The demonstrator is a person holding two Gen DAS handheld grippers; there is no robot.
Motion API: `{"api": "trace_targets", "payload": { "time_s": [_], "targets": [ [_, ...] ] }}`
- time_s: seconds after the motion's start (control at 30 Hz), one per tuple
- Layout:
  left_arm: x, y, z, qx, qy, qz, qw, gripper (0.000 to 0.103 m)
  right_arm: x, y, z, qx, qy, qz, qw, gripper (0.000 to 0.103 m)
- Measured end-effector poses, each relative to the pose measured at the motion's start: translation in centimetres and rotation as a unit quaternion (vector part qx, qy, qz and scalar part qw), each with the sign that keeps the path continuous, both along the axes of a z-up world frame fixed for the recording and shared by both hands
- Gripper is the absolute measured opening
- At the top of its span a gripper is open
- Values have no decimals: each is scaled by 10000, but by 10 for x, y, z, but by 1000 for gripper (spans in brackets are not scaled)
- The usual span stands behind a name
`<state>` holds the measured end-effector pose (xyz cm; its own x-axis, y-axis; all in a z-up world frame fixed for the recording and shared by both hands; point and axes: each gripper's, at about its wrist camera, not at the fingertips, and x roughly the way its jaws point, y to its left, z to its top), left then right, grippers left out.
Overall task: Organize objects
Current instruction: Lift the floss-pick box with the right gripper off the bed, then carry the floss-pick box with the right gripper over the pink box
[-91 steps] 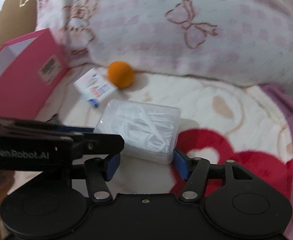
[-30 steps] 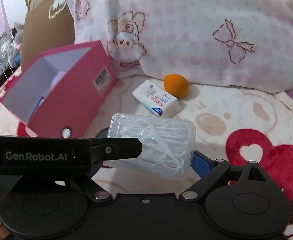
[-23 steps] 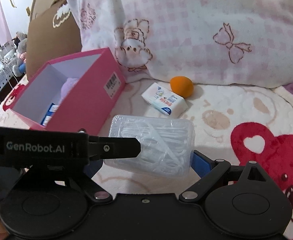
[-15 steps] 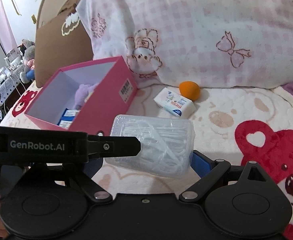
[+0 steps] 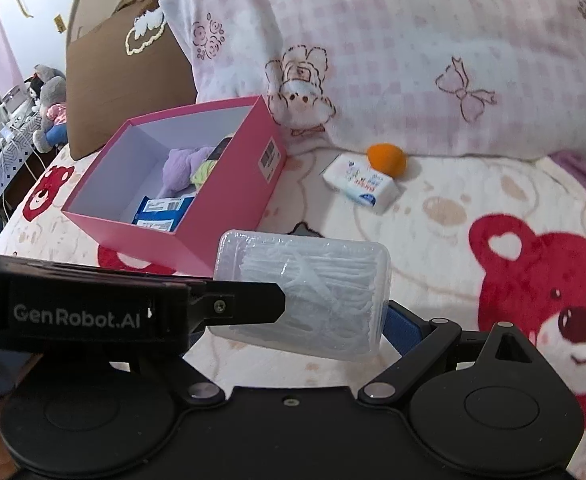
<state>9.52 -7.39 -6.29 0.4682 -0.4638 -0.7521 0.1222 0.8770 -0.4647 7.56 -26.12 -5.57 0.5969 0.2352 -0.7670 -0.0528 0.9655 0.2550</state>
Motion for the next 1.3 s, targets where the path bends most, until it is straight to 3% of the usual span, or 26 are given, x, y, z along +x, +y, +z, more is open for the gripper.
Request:
{"api": "trace_targets", "payload": {
  "time_s": [0.5,0.77,1.03,1.3],
  "targets": [
    [-44,46,24,-141,311,-88,9994,43,-29,61,34,-492,77,263,9984,96],
    [-58,75,40,-168,209,45,9996,45,-36,82,50,-261,-73,320,9991,96],
    [-61,108,50,-352,50,261,9990,45,-27,109,67,-371,-293,611,9970,96],
    [-57,135,66,-231,-226,415,9986,46,-10,133,82,-418,-493,867,9941,95]
  ]
}}
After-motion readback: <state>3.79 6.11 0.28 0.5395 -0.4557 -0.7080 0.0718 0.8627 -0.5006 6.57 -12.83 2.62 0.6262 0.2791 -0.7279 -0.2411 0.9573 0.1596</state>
